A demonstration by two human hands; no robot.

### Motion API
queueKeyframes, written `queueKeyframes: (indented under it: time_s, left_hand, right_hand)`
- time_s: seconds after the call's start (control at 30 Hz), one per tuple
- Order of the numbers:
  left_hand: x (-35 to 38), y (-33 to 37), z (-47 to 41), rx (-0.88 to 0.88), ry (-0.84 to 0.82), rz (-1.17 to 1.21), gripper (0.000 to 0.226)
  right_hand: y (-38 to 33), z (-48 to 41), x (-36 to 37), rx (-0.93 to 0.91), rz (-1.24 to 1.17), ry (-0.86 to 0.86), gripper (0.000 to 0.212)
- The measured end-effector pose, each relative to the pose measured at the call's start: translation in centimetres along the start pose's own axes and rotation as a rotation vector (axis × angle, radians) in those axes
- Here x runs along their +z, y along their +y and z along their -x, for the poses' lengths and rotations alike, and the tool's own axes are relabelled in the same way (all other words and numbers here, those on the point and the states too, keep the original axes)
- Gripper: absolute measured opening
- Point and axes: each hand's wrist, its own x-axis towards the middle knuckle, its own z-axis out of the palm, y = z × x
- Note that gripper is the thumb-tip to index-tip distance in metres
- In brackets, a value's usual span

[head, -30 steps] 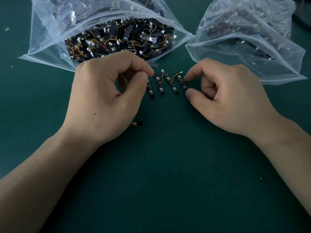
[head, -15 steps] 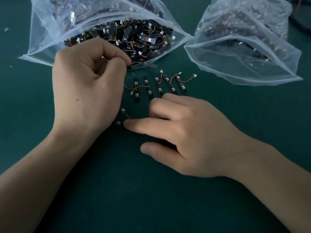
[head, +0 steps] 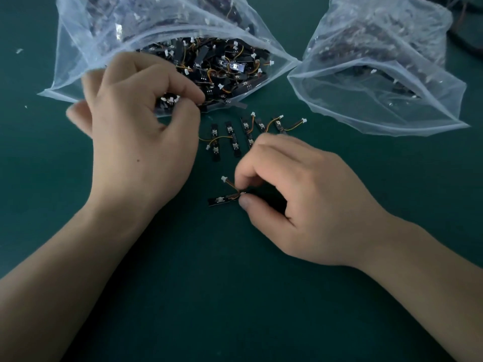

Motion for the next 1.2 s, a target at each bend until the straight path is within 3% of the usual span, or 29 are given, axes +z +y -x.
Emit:
queueKeyframes:
  time_s: [0.1,0.47,0.77,0.93,1.2]
  left_hand:
    - [-0.05,0.19,0.28,0.0,-0.01,-0.082,0.023]
    - [0.11,-0.19,0.22,-0.083,-0.197,-0.268,0.057]
    - [0.36,-0.26,0.14,-0.098,-0.231,-0.252,0.05]
    - [0.29,-0.3,-0.03,-0.089,-0.224,-0.21,0.058]
    - [0.26,-0.48,0.19,0.019,-0.057,-0.049,0.047]
  right_hand:
    - [0.24,-0.1,-0.17,0.054,0.048,0.067,0.01]
    - [0.28,-0.15,-0.2,0.097,0.041,0.011,0.007]
    - [0.29,-0.19,-0.21,0.111,0.038,-0.003,0.007]
    - [0.25,-0.21,-0.31,0.119,0.031,-0.01,0.008]
    - [0.31,-0.22,-0.2,0.122,0.029,-0.006,0.007]
